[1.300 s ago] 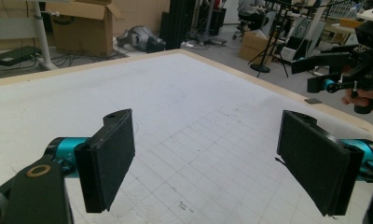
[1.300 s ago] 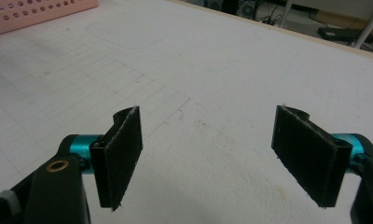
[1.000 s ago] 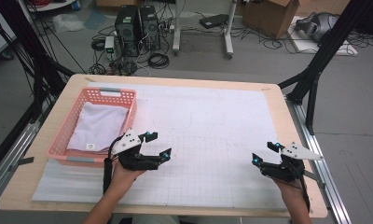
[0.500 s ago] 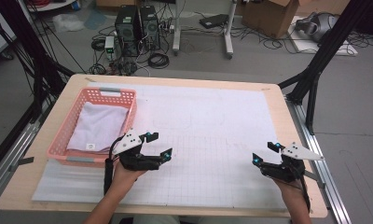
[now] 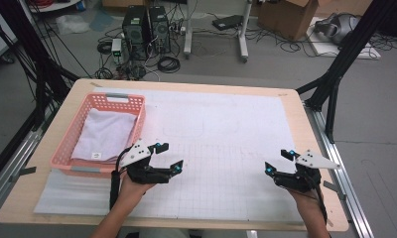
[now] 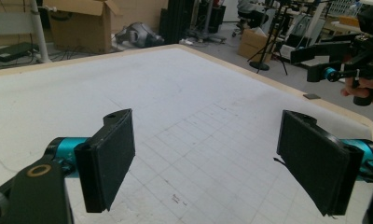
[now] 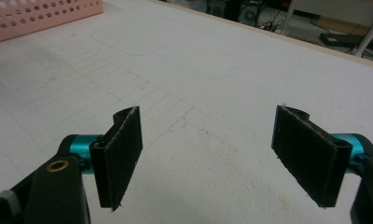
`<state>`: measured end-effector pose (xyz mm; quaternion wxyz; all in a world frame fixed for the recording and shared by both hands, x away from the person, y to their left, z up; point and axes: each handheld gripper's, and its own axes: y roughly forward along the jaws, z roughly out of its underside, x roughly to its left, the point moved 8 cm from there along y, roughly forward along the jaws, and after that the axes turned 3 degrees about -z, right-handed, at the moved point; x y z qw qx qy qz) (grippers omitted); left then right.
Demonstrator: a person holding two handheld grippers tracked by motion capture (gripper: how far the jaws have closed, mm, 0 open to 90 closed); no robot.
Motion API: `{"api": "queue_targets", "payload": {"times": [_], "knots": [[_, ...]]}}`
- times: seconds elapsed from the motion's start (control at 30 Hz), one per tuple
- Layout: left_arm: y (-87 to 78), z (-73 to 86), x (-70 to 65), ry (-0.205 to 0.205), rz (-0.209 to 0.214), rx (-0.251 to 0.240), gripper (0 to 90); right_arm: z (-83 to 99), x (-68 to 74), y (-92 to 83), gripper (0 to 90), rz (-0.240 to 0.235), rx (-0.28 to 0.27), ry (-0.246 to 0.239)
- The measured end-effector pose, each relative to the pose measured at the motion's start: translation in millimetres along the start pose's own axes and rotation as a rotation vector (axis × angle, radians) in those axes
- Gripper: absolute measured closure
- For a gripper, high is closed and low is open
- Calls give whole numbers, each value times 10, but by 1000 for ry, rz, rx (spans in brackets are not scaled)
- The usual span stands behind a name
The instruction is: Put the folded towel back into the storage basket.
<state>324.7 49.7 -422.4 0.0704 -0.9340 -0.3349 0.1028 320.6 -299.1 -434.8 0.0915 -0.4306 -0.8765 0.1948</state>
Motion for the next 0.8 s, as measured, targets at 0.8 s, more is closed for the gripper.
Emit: {"api": "queue_targets", "payload": {"times": [0.8], "knots": [[63, 20, -12, 8, 1, 13, 195, -6, 5, 6, 234, -2, 0, 2]]}}
